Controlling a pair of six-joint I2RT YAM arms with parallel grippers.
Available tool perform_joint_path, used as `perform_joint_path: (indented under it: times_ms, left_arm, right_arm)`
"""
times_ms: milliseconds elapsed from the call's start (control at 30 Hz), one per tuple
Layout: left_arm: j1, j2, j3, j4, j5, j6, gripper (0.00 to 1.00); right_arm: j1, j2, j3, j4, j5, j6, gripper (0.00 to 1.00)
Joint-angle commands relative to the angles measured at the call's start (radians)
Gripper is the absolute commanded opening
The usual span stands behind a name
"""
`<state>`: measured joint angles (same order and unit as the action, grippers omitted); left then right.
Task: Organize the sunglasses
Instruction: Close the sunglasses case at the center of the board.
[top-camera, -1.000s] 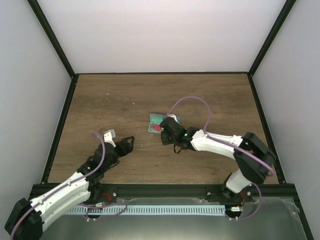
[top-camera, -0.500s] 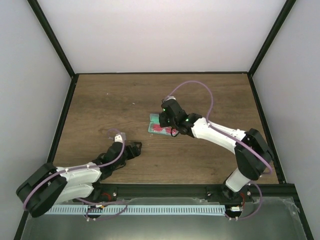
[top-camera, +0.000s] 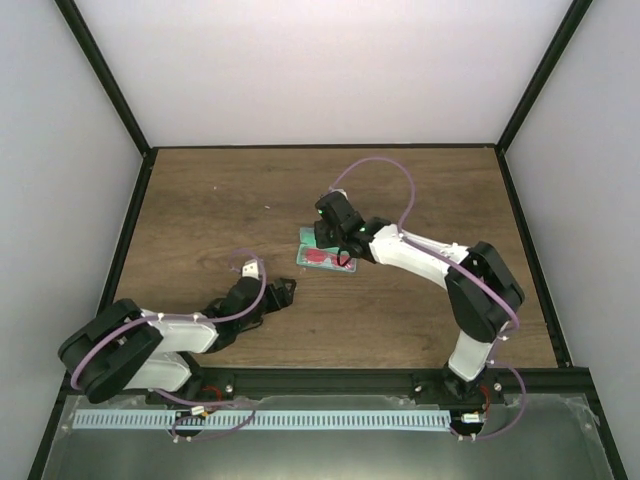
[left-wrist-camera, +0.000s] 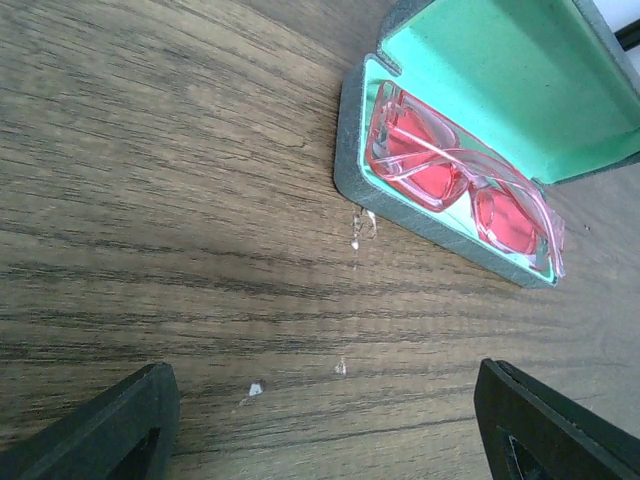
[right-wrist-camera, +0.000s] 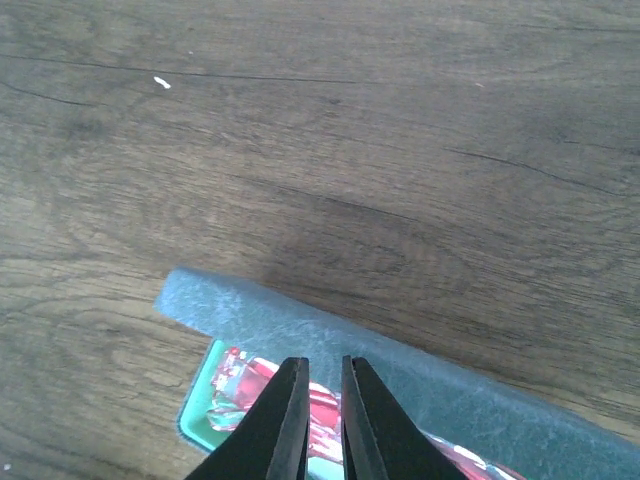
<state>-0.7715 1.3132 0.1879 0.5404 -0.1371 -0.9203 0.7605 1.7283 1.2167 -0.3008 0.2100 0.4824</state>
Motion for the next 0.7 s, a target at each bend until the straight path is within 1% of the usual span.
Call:
perform_joint_path:
  times_ms: [0,200,333,467,567,600,667]
  left_arm:
    - [-0.003,0.036,0.01,0.027,0.014,-0.006,0.83]
    - [-0.003,0.031,0.008,0.023,0.021,-0.002,0.81]
    - [-0.015,0.027,0.006,0.021,0.035,-0.027,0.81]
    - [-0.07,0.071,0.019,0.066,0.067,-0.045,0.73]
    - [-0.08,0.144,0.042,0.12,0.126,-0.044,0.52]
    - [-0.081,0.164,0.052,0.131,0.14,-0.044,0.48]
    - [-0.081,0.199,0.065,0.144,0.149,-0.042,0.37]
  right_arm:
    - [-0.015,0.042,0.062,-0.041,0.062,-0.007,0.11]
    - [-0.019,0.063,0.093,-0.057,0.088,-0.02,0.11]
    - [-0.027,0.099,0.131,-0.088,0.124,-0.025,0.13]
    - [-0.032,0.127,0.143,-0.089,0.124,-0.028,0.13]
    - [-0.032,0.143,0.148,-0.087,0.115,-0.026,0.13]
    - [-0.032,0.146,0.148,-0.086,0.113,-0.026,0.13]
    - [-0.032,0.15,0.146,-0.09,0.109,-0.024,0.13]
